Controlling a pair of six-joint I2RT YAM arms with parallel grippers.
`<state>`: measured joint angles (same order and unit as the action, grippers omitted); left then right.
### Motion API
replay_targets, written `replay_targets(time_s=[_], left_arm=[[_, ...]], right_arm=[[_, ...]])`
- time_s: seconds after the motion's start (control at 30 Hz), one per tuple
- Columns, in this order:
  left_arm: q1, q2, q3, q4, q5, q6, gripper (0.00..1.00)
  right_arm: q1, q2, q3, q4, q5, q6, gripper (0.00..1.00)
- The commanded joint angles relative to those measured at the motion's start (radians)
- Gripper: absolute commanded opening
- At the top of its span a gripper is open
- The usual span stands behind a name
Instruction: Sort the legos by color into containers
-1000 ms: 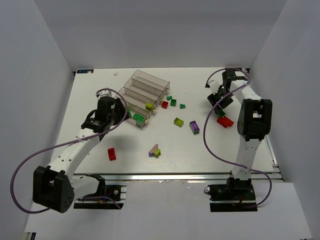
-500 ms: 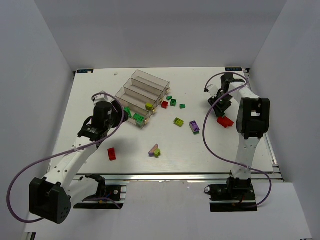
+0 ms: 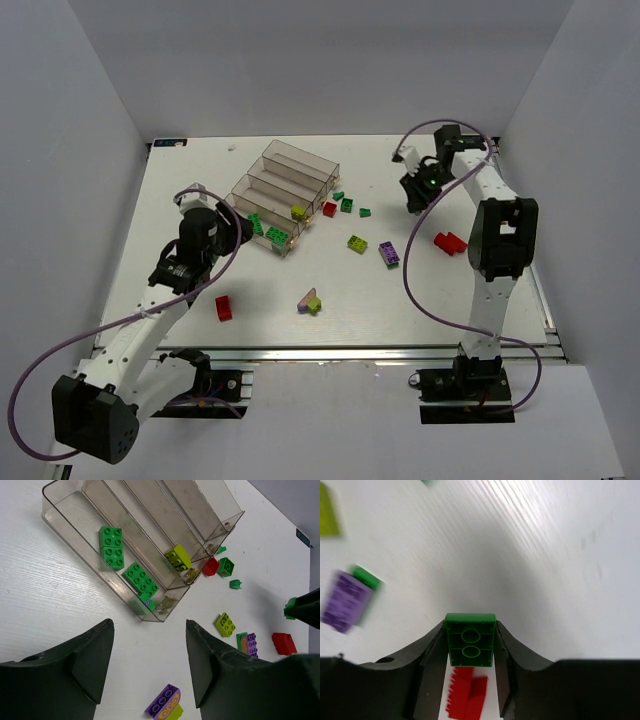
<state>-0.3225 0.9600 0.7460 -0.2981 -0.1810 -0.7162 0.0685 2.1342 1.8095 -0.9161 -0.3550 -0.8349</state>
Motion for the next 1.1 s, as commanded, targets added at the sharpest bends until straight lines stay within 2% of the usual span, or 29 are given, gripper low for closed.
replay_targets(time_s=[0.0, 0.17, 0.37, 0.4, 0.57, 0.6, 0.7, 0.8, 0.93, 1.07], left_arm=[[0.003, -0.036, -0.017, 0.02, -0.02, -0.012, 0.69], [0.003, -0.087, -0.042, 0.04, -0.018, -0.031, 0.69], [0.005, -0.17, -0.071, 0.039, -0.021, -0.048, 0.69], [0.005, -0.178, -0.074, 0.036, -0.023, -0.051, 0.69], [0.005, -0.224, -0.092, 0.004, -0.021, -0.074, 0.69], [0.005, -0.24, -0.094, -0.006, -0.025, -0.075, 0.69], [0.005, -0.273, -0.096, -0.03, -0.029, -0.091, 0.69], [0.003, -0.294, -0.091, -0.061, -0.032, -0.101, 0.69], [0.005, -0.31, -0.091, -0.088, -0.028, -0.12, 0.69], [0.005, -0.314, -0.1, -0.104, -0.015, -0.135, 0.7]], right_arm=[[0.108, -0.098, 0.094, -0.073, -0.232, -0.05, 0.0], [0.292, -0.089, 0.189, -0.058, -0.375, 0.012, 0.0], [0.473, 0.003, 0.355, 0.074, -0.493, 0.252, 0.0], [0.491, 0.013, 0.353, 0.164, -0.505, 0.288, 0.0], [0.576, 0.032, 0.24, 0.563, -0.552, 0.673, 0.0], [0.582, 0.036, 0.222, 0.676, -0.547, 0.721, 0.0], [0.606, 0.056, 0.147, 0.871, -0.49, 0.876, 0.0], [0.632, 0.081, 0.108, 0.931, -0.414, 0.901, 0.0], [0.66, 0.096, 0.042, 0.994, -0.288, 0.847, 0.0], [0.663, 0.108, -0.005, 1.008, -0.246, 0.804, 0.04]])
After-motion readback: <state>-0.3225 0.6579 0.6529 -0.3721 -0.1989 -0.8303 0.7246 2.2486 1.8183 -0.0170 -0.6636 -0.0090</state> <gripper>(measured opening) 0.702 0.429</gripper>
